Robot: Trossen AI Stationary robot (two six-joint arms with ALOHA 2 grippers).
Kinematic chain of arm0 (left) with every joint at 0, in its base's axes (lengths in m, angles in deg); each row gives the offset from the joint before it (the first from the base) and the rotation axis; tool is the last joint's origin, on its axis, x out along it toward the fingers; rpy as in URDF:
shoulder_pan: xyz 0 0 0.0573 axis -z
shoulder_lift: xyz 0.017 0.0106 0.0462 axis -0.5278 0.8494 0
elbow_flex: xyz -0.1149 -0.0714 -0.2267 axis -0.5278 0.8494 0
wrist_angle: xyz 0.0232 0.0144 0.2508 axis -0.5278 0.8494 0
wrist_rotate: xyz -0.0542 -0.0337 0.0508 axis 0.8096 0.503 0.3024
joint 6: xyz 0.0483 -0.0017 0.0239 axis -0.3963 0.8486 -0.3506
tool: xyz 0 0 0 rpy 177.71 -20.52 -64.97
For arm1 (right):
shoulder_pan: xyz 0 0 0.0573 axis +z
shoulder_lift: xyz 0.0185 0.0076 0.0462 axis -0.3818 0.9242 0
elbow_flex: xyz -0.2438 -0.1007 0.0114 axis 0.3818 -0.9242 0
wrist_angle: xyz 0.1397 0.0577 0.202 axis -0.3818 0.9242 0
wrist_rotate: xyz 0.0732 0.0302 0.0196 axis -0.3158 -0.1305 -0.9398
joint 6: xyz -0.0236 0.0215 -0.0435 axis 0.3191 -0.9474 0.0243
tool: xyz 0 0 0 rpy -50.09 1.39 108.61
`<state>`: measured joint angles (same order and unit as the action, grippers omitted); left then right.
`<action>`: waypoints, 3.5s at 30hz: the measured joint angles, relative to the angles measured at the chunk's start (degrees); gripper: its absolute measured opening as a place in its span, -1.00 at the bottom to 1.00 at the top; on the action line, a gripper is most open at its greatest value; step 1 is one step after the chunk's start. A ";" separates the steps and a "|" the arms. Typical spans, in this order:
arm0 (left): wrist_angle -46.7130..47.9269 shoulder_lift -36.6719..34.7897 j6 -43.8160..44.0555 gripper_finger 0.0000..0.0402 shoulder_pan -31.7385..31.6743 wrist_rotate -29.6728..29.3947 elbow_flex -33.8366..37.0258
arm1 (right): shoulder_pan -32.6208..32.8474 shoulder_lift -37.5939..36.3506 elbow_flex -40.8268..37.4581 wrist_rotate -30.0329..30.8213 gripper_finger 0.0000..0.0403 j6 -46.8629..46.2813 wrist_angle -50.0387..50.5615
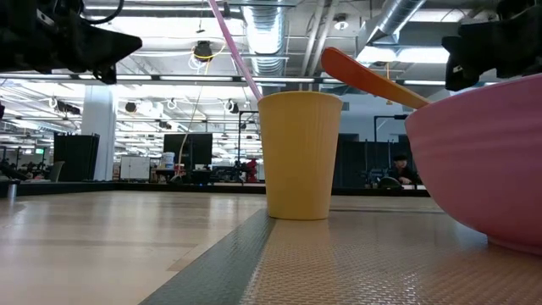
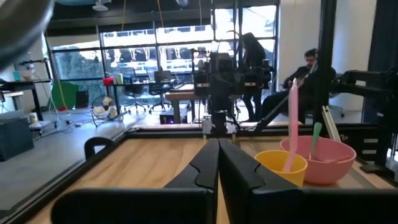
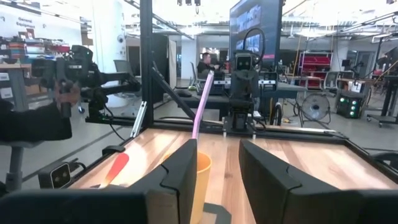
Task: Pick & Place Utensil
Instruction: Return to Home Position
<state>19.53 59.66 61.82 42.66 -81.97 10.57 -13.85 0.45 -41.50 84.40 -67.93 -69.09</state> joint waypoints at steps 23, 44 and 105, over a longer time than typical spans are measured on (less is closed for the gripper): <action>-0.03 0.04 2.40 -0.94 0.00 -2.94 -0.04 | -0.07 0.02 -0.04 0.02 -0.44 -0.20 0.35; -0.13 2.81 2.41 -0.94 0.02 -2.92 -0.09 | -0.07 0.02 -0.04 0.03 -0.44 -0.18 0.71; -3.79 17.50 5.77 -0.94 -0.73 14.04 -0.09 | -0.07 0.04 -0.09 0.04 -0.44 -0.18 0.68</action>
<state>15.74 77.16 67.59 41.93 -67.93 10.49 -13.91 0.49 -41.59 84.45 -68.11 -68.41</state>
